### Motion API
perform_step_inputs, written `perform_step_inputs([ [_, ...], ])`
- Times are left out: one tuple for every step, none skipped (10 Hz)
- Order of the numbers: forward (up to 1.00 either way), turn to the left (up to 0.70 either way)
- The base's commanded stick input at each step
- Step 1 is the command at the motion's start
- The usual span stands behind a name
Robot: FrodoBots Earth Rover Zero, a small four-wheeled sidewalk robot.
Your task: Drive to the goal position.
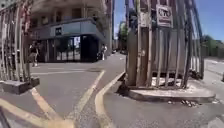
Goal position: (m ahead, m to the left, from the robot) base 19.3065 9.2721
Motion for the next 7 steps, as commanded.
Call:
perform_step_inputs([
  [0.45,0.27],
  [0.45,0.27],
  [0.45,0.27],
  [0.45,0.19],
  [0.45,0.0],
  [0.45,0.0],
  [0.45,0.0],
])
